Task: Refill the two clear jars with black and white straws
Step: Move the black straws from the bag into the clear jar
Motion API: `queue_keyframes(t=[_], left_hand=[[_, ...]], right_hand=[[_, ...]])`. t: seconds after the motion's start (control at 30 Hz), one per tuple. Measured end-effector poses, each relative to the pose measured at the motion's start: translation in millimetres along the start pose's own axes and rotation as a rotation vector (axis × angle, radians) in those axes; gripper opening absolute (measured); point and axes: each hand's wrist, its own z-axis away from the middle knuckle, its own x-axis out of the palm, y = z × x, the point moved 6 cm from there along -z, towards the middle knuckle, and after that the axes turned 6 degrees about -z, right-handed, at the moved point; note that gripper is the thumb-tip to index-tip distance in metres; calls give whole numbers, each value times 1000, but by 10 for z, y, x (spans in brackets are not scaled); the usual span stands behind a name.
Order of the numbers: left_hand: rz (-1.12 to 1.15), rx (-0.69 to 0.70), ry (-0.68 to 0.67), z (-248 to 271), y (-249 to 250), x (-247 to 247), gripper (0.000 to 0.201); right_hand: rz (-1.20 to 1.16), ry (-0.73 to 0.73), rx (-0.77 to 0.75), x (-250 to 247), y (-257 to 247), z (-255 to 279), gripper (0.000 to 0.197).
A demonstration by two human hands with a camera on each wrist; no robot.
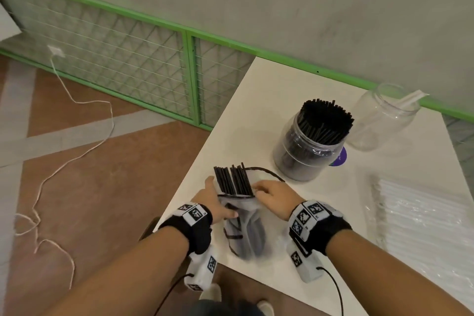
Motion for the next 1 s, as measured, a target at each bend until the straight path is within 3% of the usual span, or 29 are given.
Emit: queue_keyframes(t=[0.07,0.17,0.23,0.33,0.43,0.47,0.57,0.6,0.7,0.77,0.87,1.0], left_hand=[[-55,-7,22,-39,-8,40,98],[-82,4,-24,-81,9,95,65],[-51,40,-33,-94,29,115,55],[78,155,-16,-79,110,119,58],[183,307,28,28,285,36,55],[201,348,47,60,344,1,52],[192,437,98,137,485,-98,41],[185,446,109,152,512,-130,39],[150,465,131,178,561,-223,34],[120,451,130,160,549,-266,35],[110,411,103,85,446,-270,36],[86,319,110,-8,243,-217,40]], right_hand=[[2,-1,78,25,28,-76,35],[85,-49,147,111,42,-181,45],[58,-87,180,162,24,-225,51],[-96,-98,162,181,-35,-262,46],[-406,-30,100,127,-143,-261,26],[-527,6,89,103,-159,-270,28],[-711,119,118,61,-134,-304,67],[-720,155,125,54,-143,-303,69],[-677,281,109,-43,-193,-257,33],[-697,354,80,-131,-216,-192,20],[-788,466,39,-285,-196,-95,10],[-904,579,-96,-543,-228,59,21]])
